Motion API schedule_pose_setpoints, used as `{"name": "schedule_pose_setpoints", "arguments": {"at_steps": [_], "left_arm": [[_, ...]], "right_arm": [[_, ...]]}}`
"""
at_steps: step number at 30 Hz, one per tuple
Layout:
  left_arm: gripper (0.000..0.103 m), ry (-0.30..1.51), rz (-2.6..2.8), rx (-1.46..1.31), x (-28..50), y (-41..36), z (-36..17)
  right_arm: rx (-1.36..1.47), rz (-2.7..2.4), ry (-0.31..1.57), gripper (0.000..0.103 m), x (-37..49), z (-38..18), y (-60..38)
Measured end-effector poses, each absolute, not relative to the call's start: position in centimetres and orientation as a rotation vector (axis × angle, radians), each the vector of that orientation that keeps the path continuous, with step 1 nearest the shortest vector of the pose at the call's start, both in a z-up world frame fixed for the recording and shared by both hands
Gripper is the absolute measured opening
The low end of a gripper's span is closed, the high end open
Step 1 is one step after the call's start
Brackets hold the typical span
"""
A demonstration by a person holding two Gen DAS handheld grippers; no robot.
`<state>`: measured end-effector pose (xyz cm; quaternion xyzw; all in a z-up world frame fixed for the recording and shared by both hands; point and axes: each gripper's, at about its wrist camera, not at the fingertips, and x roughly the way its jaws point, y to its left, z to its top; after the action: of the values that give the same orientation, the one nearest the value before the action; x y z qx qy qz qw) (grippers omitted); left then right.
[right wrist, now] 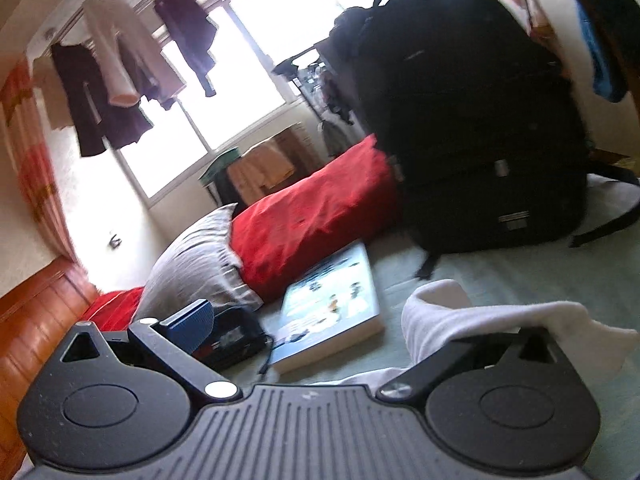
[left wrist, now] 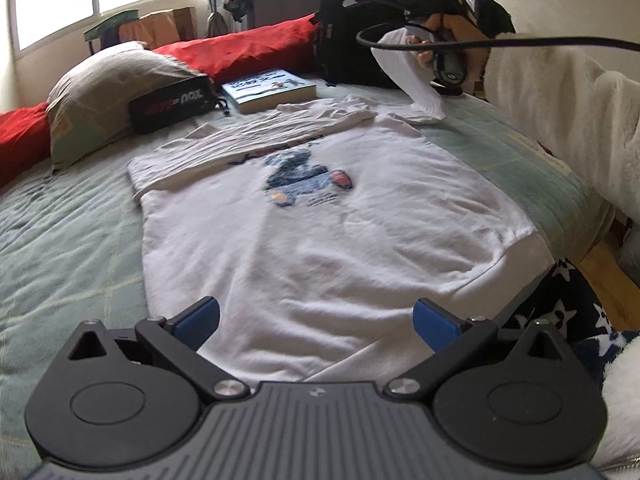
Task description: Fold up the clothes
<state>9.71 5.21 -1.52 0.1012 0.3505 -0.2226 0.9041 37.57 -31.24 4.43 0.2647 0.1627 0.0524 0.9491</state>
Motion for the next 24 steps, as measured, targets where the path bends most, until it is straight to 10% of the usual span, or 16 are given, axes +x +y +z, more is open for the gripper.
{"name": "schedule_pose_setpoints", "arguments": {"at_steps": [24], "left_arm": [[0.102,0.783,-0.418,0.160,10.2,7.7,-2.6]], "right_arm": [[0.487,0.280,0.377,0.103,41.2,3.9,-18.5]]}}
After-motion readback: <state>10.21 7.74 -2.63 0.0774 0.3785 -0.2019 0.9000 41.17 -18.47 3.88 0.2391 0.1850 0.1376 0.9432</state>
